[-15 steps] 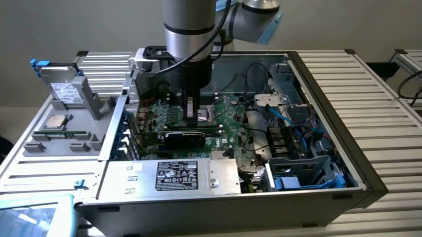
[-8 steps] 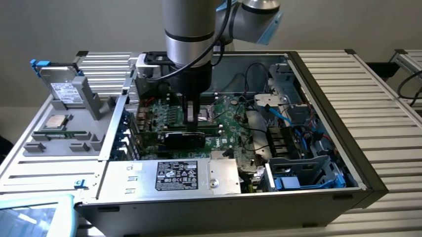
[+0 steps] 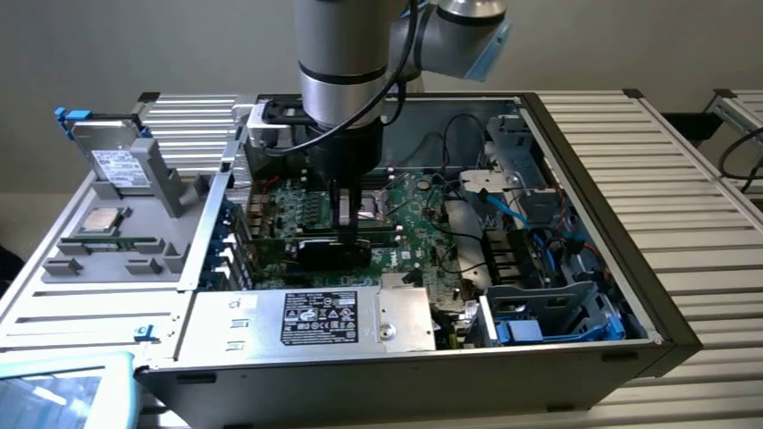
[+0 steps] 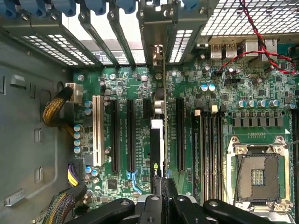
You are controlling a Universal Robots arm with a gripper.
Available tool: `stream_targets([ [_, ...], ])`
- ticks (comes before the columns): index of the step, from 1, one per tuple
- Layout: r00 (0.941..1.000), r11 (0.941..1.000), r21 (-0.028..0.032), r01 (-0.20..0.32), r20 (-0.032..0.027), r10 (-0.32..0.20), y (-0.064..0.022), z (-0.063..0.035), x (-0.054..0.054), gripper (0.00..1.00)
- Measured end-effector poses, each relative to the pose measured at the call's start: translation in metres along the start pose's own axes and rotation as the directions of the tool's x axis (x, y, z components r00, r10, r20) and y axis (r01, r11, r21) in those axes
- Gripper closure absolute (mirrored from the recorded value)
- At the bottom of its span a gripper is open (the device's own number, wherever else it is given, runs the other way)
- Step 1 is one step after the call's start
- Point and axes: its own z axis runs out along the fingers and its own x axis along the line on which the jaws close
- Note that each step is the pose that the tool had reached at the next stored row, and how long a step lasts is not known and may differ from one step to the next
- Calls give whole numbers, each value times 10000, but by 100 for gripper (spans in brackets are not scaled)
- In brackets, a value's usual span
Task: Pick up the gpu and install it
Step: 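Press down on the gpu until it lock into place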
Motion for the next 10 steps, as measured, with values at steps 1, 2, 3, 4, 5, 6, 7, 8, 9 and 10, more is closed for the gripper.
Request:
stream_targets([
  [1,10000,10000,0,0,1,0,0,1,0,86],
  [2,10000,10000,3,0,6,0,-1,9,-1,86],
  [3,10000,10000,1,0,1,0,-1,24,-1,86],
  [4,10000,10000,-3,1,-7,-1,-1,38,0,86],
  [5,10000,10000,-8,1,-14,-1,-1,51,0,86],
  [6,10000,10000,-8,2,-11,-2,-1,54,0,86],
  [7,10000,10000,-5,1,-3,-1,-2,58,-1,86],
  [8,10000,10000,0,1,6,-1,-2,62,-2,86],
  [9,10000,10000,-1,0,7,0,-2,52,-3,86],
  [10,10000,10000,6,-2,25,2,-2,23,-5,86],
])
